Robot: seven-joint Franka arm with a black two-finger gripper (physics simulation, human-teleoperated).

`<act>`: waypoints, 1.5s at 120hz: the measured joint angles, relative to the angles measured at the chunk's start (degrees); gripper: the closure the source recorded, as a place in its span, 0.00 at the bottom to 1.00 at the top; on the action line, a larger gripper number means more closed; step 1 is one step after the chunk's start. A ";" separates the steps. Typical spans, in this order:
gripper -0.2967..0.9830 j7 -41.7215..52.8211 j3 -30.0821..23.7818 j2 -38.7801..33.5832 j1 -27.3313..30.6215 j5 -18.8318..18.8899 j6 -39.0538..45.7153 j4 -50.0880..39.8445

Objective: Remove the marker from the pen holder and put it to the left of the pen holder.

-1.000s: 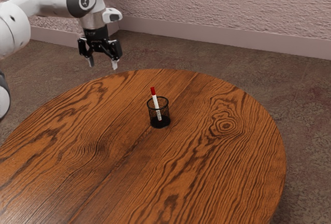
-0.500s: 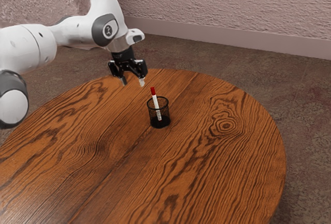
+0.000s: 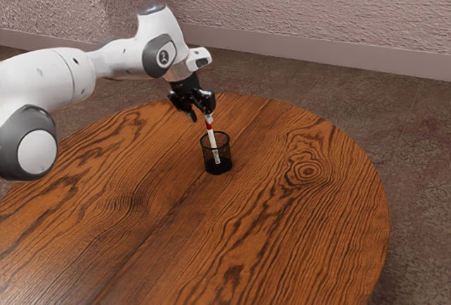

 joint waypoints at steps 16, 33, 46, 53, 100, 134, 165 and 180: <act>0.60 0.74 0.00 1.57 -0.01 0.06 1.12 1.10; 0.62 1.37 0.00 3.70 -0.01 0.10 1.87 3.27; 0.63 1.75 0.00 5.22 0.00 0.35 2.21 4.70; 0.64 1.92 0.00 5.83 -0.01 0.45 2.40 5.26; 0.73 2.62 -0.11 6.87 -0.02 1.61 4.01 5.83; 0.81 2.48 -0.19 6.11 -0.17 3.52 2.45 5.77; 0.84 1.95 -0.11 4.17 -0.47 5.42 0.28 5.81; 0.85 1.66 0.06 3.85 -0.46 6.27 0.16 7.67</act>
